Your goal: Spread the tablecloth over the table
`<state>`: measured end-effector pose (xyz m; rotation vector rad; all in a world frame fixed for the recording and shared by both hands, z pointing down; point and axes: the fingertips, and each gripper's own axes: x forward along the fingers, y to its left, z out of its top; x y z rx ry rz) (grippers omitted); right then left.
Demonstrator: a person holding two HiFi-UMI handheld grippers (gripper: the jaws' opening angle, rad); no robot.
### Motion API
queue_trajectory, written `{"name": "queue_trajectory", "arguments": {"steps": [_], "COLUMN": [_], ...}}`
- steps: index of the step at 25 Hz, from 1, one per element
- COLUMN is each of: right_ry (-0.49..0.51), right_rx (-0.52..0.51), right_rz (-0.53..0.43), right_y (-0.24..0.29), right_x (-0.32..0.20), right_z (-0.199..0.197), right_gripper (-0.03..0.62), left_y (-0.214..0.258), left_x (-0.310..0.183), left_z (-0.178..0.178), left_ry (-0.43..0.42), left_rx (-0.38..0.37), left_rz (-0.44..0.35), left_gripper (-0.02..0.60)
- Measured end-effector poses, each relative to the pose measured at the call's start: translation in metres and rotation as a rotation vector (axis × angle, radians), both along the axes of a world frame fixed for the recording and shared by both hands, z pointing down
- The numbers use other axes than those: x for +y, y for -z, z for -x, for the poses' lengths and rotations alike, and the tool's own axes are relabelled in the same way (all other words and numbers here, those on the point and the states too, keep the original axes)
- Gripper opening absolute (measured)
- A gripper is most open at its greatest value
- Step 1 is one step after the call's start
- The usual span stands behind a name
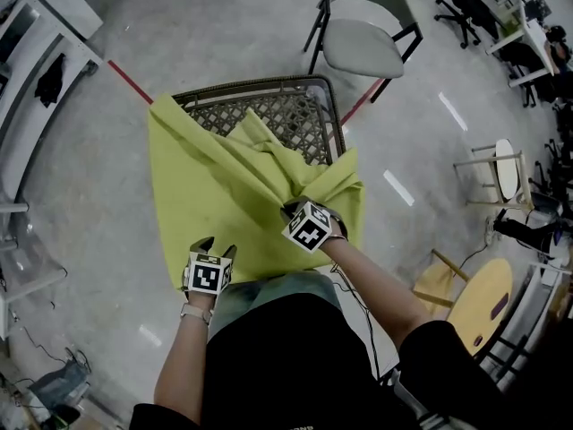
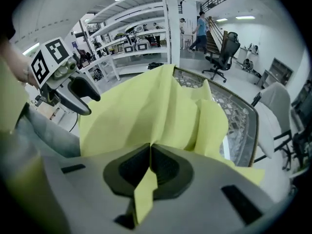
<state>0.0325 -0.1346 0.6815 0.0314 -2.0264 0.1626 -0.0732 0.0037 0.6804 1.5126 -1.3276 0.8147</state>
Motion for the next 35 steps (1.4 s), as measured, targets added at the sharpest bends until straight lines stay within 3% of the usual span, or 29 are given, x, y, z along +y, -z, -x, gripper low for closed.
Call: {"name": "queue_trajectory", "arguments": {"steps": [3,9,15,17,20,22,28,31,35], "right_ry": [0.014,0.140,0.191,0.207,0.231,0.240,0.154,0.103,0.013], "right_rx": [0.013,0.062,0.103,0.086,0.041,0.011,-0.100,-0.170,-0.174], "right_rz": [0.043,0.092,0.122,0.111,0.089,0.051,-0.019,-0.031,-0.080], "right_y": [-0.008,-0.025,-0.037,-0.033,-0.022,-0.012,0.023,0.042,0.047], "right_x": [0.021,0.057,0.067,0.067,0.066,0.058,0.006,-0.027,-0.088], "right_z": [0.002,0.005,0.012,0.016,0.025,0.030,0.053,0.067,0.077], "right_gripper": [0.017,0.017,0.020,0.048,0.155,0.163,0.164,0.206,0.213], "left_y": [0.000,-0.009,-0.022,-0.024,-0.030,-0.035,-0.034,-0.037,-0.037], "left_x": [-0.001,0.011,0.027,0.031,0.034,0.033,0.034,0.034,0.038], "left_z": [-0.002,-0.014,-0.026,-0.029,-0.031,-0.032,-0.028,-0.029,-0.031], "left_ry": [-0.006,0.016,0.054,0.067,0.090,0.110,0.158,0.176,0.195], "left_rx": [0.005,0.035,0.079,0.094,0.111,0.119,0.120,0.121,0.124], "left_rz": [0.004,0.039,0.075,0.090,0.088,0.081,0.077,0.069,0.085], "left_gripper": [0.256,0.256,0.256,0.256,0.256,0.256,0.256,0.256,0.256]}}
